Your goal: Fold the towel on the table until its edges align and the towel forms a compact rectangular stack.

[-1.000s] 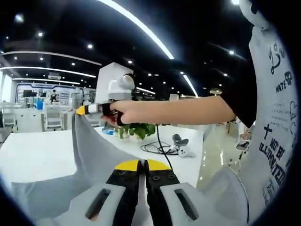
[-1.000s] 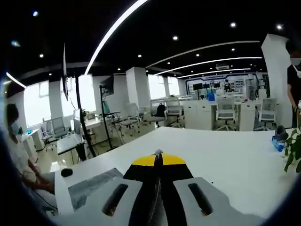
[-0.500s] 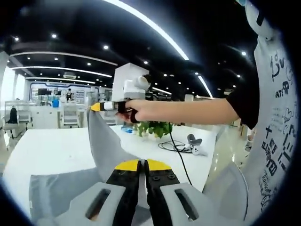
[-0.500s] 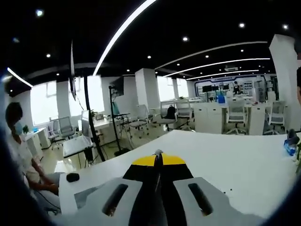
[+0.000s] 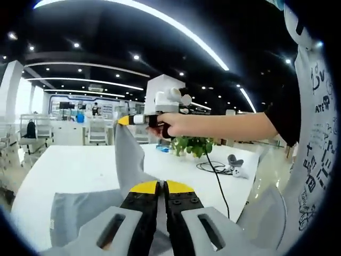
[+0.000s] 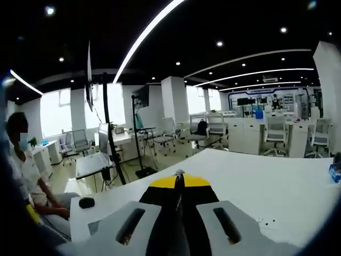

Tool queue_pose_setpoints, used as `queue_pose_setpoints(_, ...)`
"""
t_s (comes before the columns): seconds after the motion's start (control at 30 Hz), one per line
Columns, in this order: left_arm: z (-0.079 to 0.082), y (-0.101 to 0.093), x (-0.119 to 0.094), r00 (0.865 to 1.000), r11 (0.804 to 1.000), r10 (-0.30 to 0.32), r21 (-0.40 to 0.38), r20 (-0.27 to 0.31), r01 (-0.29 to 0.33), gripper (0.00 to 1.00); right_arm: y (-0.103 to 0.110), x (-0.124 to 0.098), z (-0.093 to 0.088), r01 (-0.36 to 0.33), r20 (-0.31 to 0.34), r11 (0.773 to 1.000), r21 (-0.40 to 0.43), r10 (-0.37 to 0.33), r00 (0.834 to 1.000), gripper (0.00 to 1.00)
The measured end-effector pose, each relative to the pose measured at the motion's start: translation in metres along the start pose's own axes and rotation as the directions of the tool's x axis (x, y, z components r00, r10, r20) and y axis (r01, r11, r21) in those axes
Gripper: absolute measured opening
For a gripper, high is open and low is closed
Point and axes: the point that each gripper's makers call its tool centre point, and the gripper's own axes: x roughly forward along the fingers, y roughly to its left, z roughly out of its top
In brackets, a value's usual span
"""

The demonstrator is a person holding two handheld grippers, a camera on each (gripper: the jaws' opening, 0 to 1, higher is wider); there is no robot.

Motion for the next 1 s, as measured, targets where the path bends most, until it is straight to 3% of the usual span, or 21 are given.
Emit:
queue_pose_setpoints(0.27,-0.006,0.023,-0.011,0.999,0.999,0.040,-0.009,0.000,-0.040,0.04,0.014,0.028,-0.006,-0.037,-0.018,0.999,-0.001,0.037,0.999,0.00)
queue_pose_setpoints(0.53,-0.024,0.046,-0.027,0.993,0.992,0.114,-0.059,-0.015,-0.115,0.04,0.013,0.052,-0.030,-0.024,-0.052,0.998,0.060,0.027,0.998,0.00)
queue_pose_setpoints(0.7,-0.039,0.059,-0.035,0.988,0.983,0.154,-0.093,-0.035,-0.156,0.04,0.023,0.060,-0.049,-0.036,-0.087,0.997,0.072,0.042,0.995,0.00)
queue_pose_setpoints(0.83,-0.051,0.072,-0.042,0.980,0.974,0.190,-0.118,-0.059,-0.196,0.04,0.025,0.073,-0.063,-0.037,-0.102,0.995,0.094,0.047,0.994,0.00)
queue_pose_setpoints(0.93,-0.056,0.077,-0.046,0.975,0.969,0.211,-0.114,-0.071,-0.218,0.04,0.028,0.079,-0.065,-0.037,-0.105,0.992,0.119,0.050,0.993,0.00)
queue_pose_setpoints(0.97,-0.058,0.079,-0.048,0.970,0.964,0.230,-0.118,-0.073,-0.237,0.04,0.030,0.081,-0.066,-0.038,-0.108,0.992,0.118,0.051,0.993,0.00)
queue_pose_setpoints(1.0,-0.059,0.087,-0.053,0.955,0.951,0.285,-0.101,-0.076,-0.292,0.04,0.033,0.080,-0.065,-0.043,-0.111,0.992,0.117,0.056,0.992,0.00)
